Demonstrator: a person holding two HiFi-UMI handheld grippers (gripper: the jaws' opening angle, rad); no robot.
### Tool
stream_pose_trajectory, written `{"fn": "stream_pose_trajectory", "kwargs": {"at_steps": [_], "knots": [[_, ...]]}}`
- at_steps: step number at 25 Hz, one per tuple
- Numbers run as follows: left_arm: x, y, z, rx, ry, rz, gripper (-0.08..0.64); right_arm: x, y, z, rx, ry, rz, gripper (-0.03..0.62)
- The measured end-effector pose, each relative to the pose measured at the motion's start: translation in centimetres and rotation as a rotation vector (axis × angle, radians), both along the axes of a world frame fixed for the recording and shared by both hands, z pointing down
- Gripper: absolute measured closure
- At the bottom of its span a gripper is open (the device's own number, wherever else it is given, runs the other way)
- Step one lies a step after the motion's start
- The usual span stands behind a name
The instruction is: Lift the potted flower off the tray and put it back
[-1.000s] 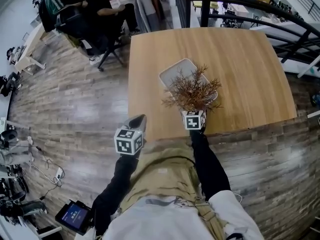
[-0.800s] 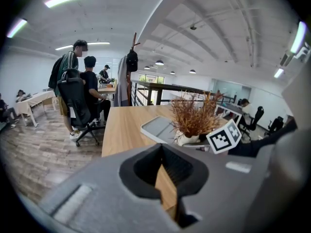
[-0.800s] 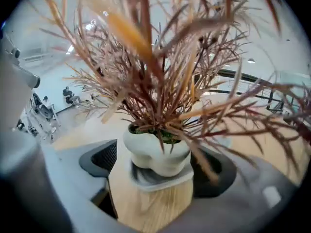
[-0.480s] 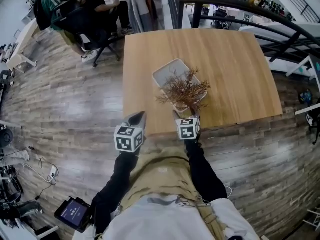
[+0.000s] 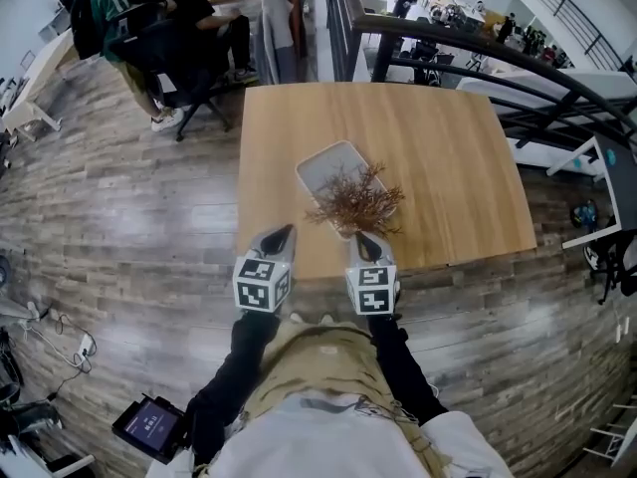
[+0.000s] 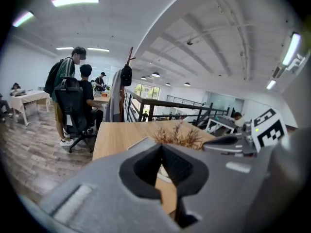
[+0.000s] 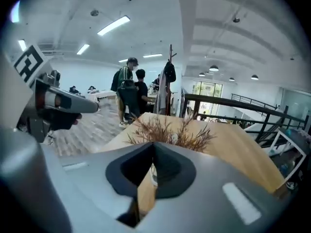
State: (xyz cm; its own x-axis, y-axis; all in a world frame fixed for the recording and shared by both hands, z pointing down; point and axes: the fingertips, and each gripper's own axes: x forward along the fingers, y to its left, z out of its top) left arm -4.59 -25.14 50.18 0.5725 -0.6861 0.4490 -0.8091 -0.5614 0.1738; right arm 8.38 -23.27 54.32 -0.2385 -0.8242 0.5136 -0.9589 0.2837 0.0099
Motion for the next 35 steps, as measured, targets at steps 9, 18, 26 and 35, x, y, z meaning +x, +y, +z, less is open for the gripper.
{"fn": "stream_pose_trajectory", "kwargs": {"at_steps": [9,18,26,35], "knots": [[0.4,-2.7,-8.4,0.195,0.007,-0.007,0.558,-1.9,-1.7,-12.7,0.21,-0.057,-0.068,0.588],[-0.8,-4.1,-11.9,0.296,0.013,0.018,0.558,-5.0,-3.1,-17.1,0.344,-0.079,-0.081,0.588],[-0.7,-4.6,-11.9,0.3,-0.003,0.02,0.558,-4.5,-3.2,-17.3,0.357,-0.082,-0.066,0.588],[-0.7,-4.6,-12.0,0.304,-0.002,0.017,0.558,-4.1,-3.5,-17.3,0.359,-0.103,-0.054,0.589]]}}
